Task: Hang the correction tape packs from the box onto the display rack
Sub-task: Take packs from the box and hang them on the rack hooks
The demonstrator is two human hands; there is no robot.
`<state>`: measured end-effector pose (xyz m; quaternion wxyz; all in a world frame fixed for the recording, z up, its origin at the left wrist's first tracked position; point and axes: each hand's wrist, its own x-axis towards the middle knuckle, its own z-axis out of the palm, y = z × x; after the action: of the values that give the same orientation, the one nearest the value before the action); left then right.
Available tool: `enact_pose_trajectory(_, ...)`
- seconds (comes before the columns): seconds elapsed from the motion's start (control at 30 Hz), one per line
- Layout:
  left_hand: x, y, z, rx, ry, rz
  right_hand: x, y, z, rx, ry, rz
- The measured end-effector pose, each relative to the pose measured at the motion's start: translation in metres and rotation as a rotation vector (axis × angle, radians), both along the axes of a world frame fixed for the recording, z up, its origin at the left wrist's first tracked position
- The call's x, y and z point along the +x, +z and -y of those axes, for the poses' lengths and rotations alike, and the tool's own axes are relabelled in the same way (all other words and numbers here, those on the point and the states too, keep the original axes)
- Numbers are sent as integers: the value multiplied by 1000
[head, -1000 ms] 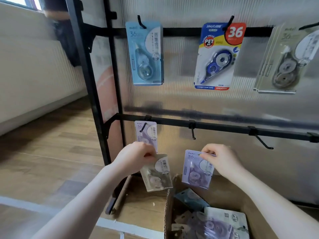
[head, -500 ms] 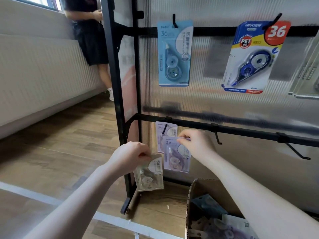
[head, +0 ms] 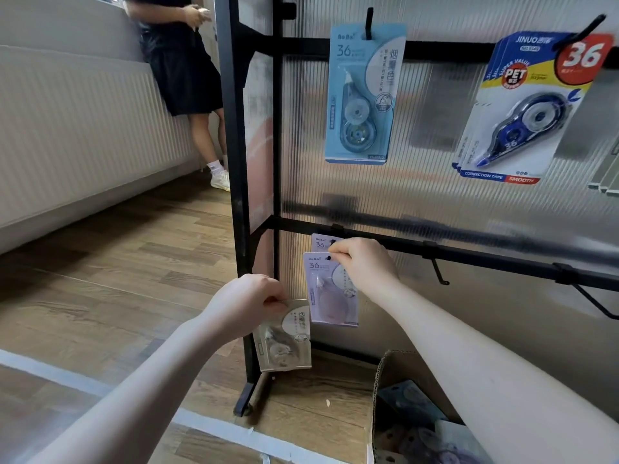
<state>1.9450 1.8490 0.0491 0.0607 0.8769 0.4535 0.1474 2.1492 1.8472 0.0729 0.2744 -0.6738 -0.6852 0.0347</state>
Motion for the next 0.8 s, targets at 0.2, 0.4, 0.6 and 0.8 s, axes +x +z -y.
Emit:
enact_pose_trajectory(0.2, 5, -6, -3, -16, -12, 2, 0, -8, -13, -17, -49, 96)
enact_pose_trajectory(0.4, 11, -8, -4, -20, -24, -26, -1, -11, -28, -13, -101, 206)
enact_pose_trajectory(0.6, 26, -4, -2, 5, -67, -47, 10, -9, -30, 0, -107, 273)
enact_pose_trajectory(0.8, 50, 4, 1, 32, -104, -64, 49, -2, -7, 58, -125, 224)
